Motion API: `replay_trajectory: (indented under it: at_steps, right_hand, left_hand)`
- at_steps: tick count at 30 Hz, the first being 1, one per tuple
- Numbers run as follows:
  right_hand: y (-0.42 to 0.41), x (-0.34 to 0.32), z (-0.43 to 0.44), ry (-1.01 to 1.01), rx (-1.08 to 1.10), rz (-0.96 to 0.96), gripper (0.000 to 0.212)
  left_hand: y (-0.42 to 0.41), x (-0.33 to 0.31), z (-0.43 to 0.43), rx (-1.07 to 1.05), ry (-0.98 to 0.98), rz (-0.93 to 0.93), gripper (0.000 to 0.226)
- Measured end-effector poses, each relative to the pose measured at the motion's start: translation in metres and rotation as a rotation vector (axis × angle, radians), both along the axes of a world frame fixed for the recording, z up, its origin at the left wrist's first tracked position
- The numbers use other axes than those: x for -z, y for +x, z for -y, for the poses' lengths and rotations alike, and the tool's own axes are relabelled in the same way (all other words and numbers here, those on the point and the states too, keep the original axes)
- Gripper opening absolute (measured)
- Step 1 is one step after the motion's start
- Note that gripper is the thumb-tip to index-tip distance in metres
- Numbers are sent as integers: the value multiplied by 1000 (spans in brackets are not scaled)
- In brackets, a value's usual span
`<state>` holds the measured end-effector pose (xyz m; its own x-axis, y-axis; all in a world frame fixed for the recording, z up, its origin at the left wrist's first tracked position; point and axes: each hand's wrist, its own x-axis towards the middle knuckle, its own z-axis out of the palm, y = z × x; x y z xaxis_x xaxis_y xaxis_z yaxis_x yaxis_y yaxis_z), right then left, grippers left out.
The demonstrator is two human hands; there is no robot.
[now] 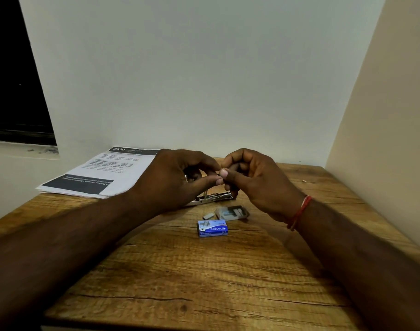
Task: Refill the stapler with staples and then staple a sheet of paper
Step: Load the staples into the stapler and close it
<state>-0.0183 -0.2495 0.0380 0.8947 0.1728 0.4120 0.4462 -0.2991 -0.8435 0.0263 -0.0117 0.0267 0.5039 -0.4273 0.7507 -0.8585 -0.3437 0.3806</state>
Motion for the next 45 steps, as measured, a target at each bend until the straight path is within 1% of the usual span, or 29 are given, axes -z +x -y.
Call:
replay_trajectory:
  at_steps: [4, 8, 11, 16, 20, 23, 24, 26, 28, 29, 32, 35, 39, 45]
  right_hand:
    - [0, 0, -2, 96, -2, 9, 19]
    - [2, 2, -1, 147, -26, -48, 17]
    - [3, 5, 1, 154, -51, -68, 15]
    - [4, 3, 4, 125, -40, -73, 16]
    - [6, 3, 6, 5, 2, -89, 14]
    - [7, 2, 8, -87, 58, -61, 11]
    - [8, 2, 8, -145, 98, -27, 11]
    - [9, 3, 7, -302, 193, 65, 11]
    - [10, 5, 4, -426, 250, 130, 10]
    - [11, 6, 3, -470, 261, 142, 11]
    - [15, 9, 1, -559, 269, 162, 8]
    - [17, 12, -4, -635, 295, 172, 7]
    - [20, 16, -12, -711, 289, 156, 8]
    - [19, 17, -15, -789, 287, 183, 11]
  left_hand:
    - [1, 1, 0, 9, -6, -23, 21]
    - [1, 0, -1, -2, 3, 8, 17]
    - [0, -1, -2, -10, -6, 41, 11]
    - [-2, -1, -1, -5, -27, 68, 11]
    - [-2, -1, -2, -5, -14, 85, 13]
    - [-2, 0, -1, 8, -3, 68, 14]
    - [-1, 0, -1, 6, 2, 50, 18]
    - [4, 1, -2, -32, 45, -11, 34]
    - [9, 1, -5, -97, 131, -90, 49]
    - [11, 0, -7, -124, 185, -132, 51]
    - [14, -1, -11, -154, 315, -258, 50]
    - [13, -1, -13, -146, 348, -341, 41]
    - [12, 2, -12, -131, 320, -366, 32]
    - [11, 2, -10, -109, 296, -363, 32]
